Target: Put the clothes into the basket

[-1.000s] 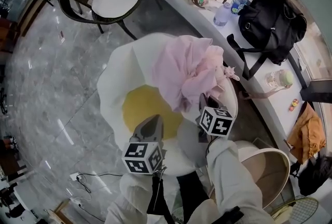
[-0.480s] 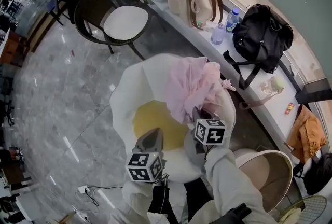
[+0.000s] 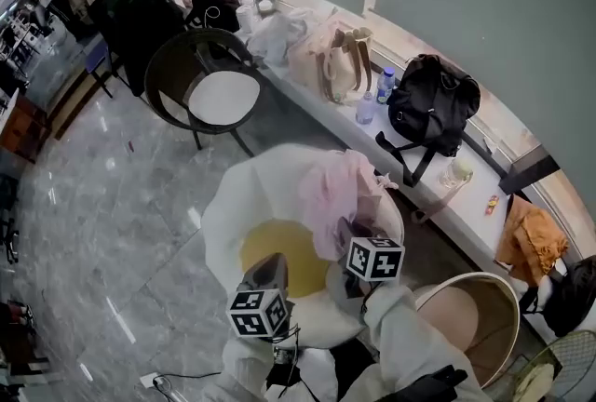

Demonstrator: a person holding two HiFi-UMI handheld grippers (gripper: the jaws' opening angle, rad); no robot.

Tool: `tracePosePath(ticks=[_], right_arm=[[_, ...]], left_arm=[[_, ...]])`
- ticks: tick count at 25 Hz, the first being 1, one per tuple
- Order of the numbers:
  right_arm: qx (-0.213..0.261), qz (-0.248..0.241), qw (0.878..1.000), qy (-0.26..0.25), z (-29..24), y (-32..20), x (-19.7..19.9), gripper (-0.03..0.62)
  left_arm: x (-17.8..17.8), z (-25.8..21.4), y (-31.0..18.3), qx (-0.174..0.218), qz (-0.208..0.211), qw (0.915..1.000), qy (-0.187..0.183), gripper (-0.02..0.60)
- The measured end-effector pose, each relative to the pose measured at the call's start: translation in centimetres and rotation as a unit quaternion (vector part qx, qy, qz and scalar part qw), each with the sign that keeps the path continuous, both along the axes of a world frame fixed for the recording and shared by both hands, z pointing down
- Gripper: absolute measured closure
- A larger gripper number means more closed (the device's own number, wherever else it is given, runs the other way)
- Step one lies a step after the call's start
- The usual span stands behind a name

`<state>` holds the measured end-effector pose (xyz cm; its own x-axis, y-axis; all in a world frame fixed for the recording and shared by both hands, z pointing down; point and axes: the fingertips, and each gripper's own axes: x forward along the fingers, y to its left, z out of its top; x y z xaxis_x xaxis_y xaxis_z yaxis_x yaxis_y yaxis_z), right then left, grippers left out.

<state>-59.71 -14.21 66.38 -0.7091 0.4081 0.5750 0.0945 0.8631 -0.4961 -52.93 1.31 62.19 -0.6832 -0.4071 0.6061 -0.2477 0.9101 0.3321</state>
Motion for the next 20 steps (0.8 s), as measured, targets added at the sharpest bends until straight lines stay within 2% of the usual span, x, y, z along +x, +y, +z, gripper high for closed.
tracePosePath(ticks=[6,11,20], right_arm=[[0.022,0.035,0.999,-0.023,-5.0,-0.2,2.6,0.563],[0.036,0.079,0.995,-0.051,-10.8,-0.9,5.6,0.563],[0.052,0.078,0.992,-0.084,-19.2,1.8,9.5,0.563]], left_arm=[[2.5,-3.2,0.7,0.029,0.034,0.9987,-0.025,0.575],[5.3,-5.6,2.9,0.033,0.058,0.9973,-0.031,0.575],[6.3,-11.5,6.2,0.055,0.066,0.9938,-0.071,0.575]])
